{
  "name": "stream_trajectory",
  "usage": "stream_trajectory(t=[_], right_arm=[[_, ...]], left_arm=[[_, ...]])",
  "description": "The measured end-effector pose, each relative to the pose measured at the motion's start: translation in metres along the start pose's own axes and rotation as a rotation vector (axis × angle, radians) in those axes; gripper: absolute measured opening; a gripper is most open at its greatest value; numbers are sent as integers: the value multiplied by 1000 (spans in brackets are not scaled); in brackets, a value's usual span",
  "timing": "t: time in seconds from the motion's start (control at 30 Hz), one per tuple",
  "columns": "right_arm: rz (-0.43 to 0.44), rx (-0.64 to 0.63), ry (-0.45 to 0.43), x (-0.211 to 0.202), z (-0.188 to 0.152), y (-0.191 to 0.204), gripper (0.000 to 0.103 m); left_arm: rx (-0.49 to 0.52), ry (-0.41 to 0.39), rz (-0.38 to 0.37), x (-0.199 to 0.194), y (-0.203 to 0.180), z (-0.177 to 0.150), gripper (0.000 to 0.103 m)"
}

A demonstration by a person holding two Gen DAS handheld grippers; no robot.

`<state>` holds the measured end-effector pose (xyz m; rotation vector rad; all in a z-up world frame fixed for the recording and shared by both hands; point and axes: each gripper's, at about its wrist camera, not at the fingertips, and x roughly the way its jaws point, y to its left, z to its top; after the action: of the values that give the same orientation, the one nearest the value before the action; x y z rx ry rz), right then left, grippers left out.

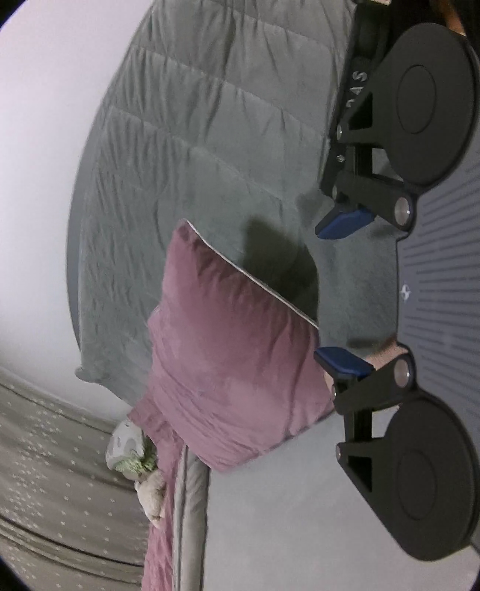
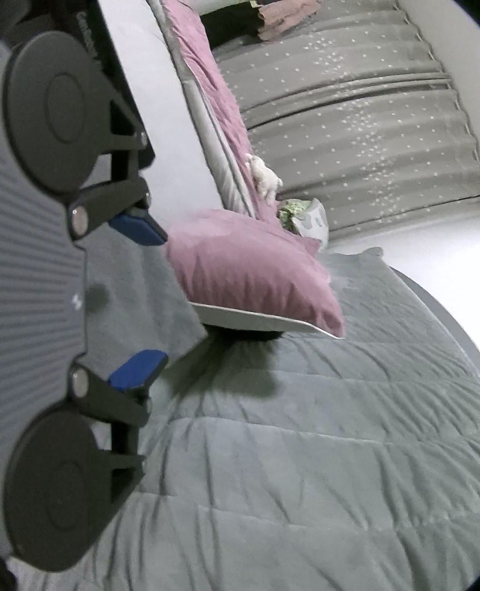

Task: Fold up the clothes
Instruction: 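Lower the grey shirt onto the pink sweater stack and open both grippers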

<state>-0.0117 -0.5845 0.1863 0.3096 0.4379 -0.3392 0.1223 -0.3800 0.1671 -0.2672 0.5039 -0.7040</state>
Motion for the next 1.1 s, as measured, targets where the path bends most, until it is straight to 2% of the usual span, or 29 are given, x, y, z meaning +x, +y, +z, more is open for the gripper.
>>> stream_trajectory(t=[0.2, 0.43, 0.53, 0.73, 0.83, 0.93, 1.0, 1.1], right_arm=[[-7, -4, 79, 21, -19, 6, 68], [-43, -61, 96, 38, -24, 24, 72], [-29, -60, 85, 29, -20, 26, 70], [-26, -56, 41, 6, -9, 15, 70], [-24, -40, 31, -5, -9, 9, 70], [-32, -31, 36, -11, -16, 2, 70], [-40, -19, 55, -10, -21, -3, 70], [-62, 6, 82, -12, -25, -11, 70]], left_arm=[[-130, 22, 43, 1, 38, 5, 64], [-158, 44, 35, 0, 54, 0, 64], [-156, 43, 20, 0, 51, 1, 64], [-137, 0, -55, -12, 38, -2, 64], [-98, 16, -95, -13, 30, -7, 64], [-9, 68, -89, -9, 19, -18, 64], [38, 109, -56, -6, 14, -24, 64], [27, 116, -44, -13, 15, -27, 64]])
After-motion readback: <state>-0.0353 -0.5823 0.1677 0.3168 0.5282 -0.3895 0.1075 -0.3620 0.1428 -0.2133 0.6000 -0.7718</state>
